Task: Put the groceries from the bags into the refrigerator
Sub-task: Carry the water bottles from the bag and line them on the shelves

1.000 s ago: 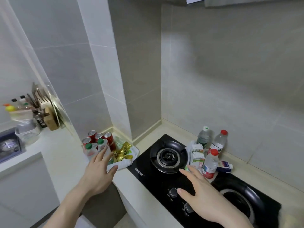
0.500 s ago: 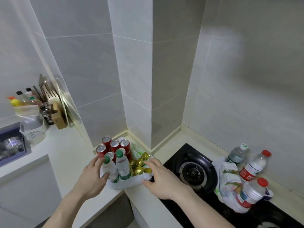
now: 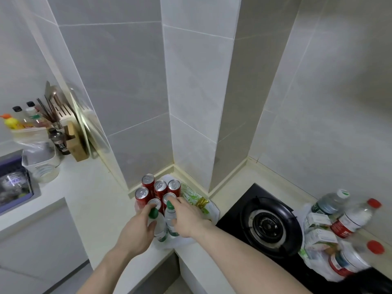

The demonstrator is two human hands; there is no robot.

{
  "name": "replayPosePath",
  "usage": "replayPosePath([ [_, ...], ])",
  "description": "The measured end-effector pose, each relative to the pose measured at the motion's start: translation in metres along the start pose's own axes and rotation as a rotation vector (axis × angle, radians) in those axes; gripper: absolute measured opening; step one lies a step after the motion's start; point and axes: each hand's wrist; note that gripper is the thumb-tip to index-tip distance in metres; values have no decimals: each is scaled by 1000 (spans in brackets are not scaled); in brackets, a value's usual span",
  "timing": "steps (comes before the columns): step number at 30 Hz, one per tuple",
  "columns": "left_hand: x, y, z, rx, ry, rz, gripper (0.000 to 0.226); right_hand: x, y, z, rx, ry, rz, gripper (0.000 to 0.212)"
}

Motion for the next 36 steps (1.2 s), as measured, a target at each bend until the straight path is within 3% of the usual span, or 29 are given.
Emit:
replayPosePath([
  [8, 8, 8, -9, -69, 17, 4, 24, 1, 1, -7, -152, 0, -37, 31],
  [20, -28, -49, 11, -162, 170, 98, 25, -36, -55, 79, -472, 112, -464, 23],
  [30, -123, -49, 13, -6, 460, 235, 24, -69, -89, 177, -605, 393, -617, 26],
  [36, -193, -12, 32, 232, 661, 356, 26, -94, -96, 262, -820, 611, -653, 32],
])
Point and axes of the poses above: each hand's wrist, its own z-axis away from the middle knuckle, its own y-axis out of the palm, x = y × z, and after that the axes turned 12 degrees about -x, right-handed
